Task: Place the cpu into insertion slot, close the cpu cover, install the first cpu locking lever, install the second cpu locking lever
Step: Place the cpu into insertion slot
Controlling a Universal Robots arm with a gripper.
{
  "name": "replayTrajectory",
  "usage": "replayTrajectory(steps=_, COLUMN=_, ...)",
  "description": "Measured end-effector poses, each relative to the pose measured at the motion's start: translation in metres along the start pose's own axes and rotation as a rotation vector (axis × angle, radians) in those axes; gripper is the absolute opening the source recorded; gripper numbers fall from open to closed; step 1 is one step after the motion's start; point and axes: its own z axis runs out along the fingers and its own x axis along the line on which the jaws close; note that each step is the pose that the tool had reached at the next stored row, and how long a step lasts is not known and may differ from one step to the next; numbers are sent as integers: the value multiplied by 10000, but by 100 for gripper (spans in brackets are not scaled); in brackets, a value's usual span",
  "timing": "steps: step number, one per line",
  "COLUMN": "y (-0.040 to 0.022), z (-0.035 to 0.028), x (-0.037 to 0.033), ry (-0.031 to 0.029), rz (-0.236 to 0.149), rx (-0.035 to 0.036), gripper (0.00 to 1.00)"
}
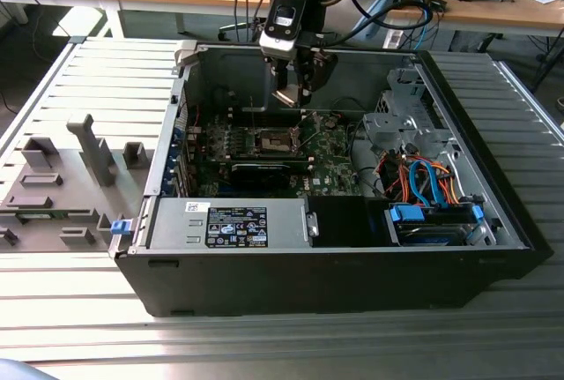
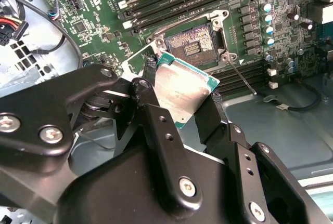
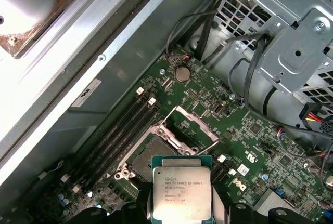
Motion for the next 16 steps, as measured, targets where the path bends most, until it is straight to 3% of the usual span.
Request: replayTrajectory(steps=16, y=0, z=7, x=0, ry=-33, rz=516, rx=23, gripper=54)
